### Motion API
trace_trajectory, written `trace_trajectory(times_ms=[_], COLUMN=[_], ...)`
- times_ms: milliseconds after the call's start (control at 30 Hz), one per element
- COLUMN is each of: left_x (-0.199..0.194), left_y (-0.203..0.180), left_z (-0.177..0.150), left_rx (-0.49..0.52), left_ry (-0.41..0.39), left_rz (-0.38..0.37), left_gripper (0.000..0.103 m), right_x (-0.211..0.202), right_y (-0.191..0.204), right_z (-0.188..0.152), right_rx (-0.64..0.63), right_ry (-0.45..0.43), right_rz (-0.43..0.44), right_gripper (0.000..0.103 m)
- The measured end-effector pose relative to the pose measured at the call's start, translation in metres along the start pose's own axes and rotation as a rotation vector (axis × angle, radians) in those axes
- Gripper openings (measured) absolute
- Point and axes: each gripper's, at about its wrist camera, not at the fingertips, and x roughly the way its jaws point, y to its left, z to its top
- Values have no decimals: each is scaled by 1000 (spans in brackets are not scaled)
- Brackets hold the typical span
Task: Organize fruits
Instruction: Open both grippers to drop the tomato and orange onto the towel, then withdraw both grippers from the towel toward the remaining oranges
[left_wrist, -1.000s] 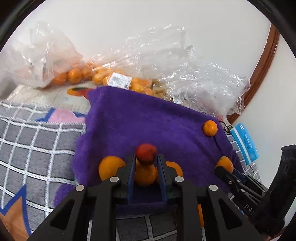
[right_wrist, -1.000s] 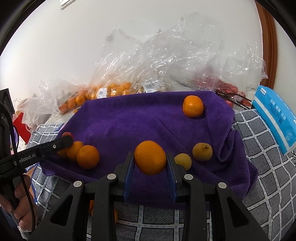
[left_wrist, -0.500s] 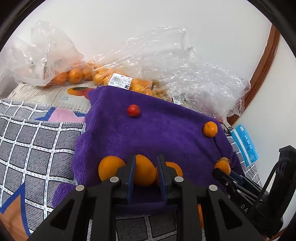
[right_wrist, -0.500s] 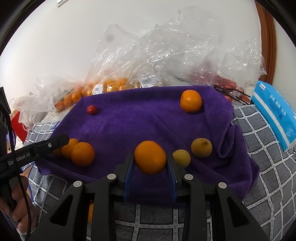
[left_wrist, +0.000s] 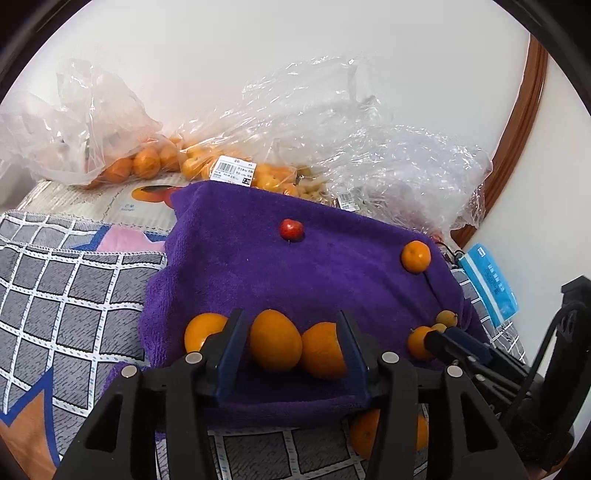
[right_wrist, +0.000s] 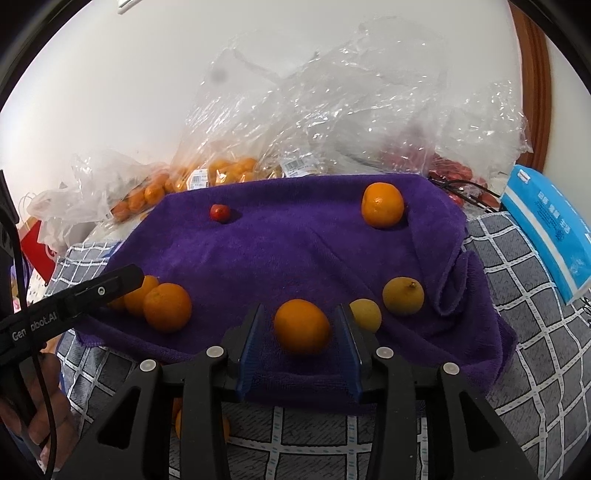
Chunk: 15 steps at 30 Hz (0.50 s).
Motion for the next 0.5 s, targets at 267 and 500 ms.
trace_trajectory(times_ms=[267,500], left_x=[-3,-16], left_y=[-3,-4], left_z=[-1,2], left_rx=[16,-7], left_ry=[-15,-42], left_rz=[20,15], left_gripper=[51,51], right_x=[-16,-38], right_y=[5,7], right_z=[2,-2], right_rx=[-15,29], right_ry=[-45,-40], right_rz=[-15,-11], right_gripper=[41,41])
